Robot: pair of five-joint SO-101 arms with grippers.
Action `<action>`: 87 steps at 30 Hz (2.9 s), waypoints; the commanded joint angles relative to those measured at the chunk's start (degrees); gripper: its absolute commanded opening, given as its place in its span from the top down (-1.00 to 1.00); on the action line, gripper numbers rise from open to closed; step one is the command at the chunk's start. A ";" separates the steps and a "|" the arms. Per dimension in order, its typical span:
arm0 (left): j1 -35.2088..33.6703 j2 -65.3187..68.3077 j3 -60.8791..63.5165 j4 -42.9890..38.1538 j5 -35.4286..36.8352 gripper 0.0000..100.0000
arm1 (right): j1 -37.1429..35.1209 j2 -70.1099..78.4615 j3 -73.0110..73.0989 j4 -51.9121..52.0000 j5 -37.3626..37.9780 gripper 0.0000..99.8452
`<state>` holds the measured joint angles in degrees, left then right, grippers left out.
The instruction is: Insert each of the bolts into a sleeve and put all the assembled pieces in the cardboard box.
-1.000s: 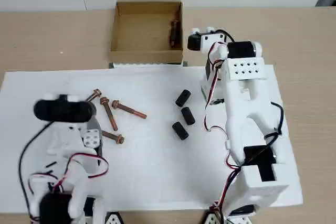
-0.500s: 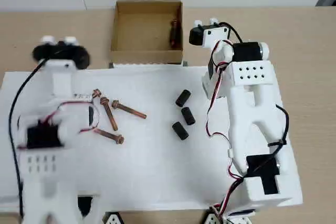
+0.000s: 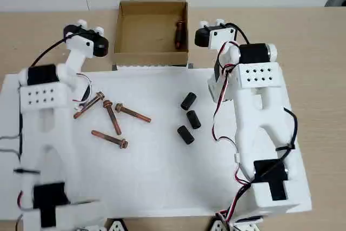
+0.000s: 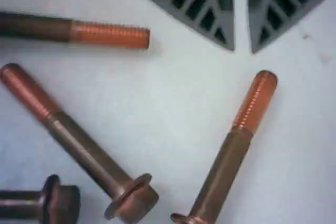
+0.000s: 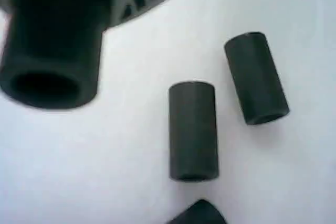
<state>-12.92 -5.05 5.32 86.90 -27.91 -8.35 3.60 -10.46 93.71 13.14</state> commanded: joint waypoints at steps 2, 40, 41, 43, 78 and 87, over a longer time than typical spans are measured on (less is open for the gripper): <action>-1.41 7.30 -8.92 4.84 -7.47 0.98 | -1.19 -2.86 -0.35 -0.31 -0.35 0.99; 0.26 43.96 -41.36 11.69 -18.73 0.80 | -5.85 -2.68 -0.35 -0.22 -0.62 0.99; 0.44 43.96 -41.36 11.60 -18.73 0.80 | -5.85 -2.68 -0.35 -0.22 -0.62 0.99; 0.44 44.04 -41.19 11.52 -18.73 0.80 | -5.85 -2.68 -0.35 -0.22 -0.62 0.99; 0.88 48.18 -52.18 13.45 -18.20 0.99 | -6.81 -10.51 -0.35 0.31 -0.53 0.99; 3.87 27.78 -37.41 13.45 -18.29 0.99 | -8.66 -18.24 5.54 1.36 -0.18 0.99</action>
<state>-10.46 33.45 -35.65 99.03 -46.20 -16.44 -10.46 -6.07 94.68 13.14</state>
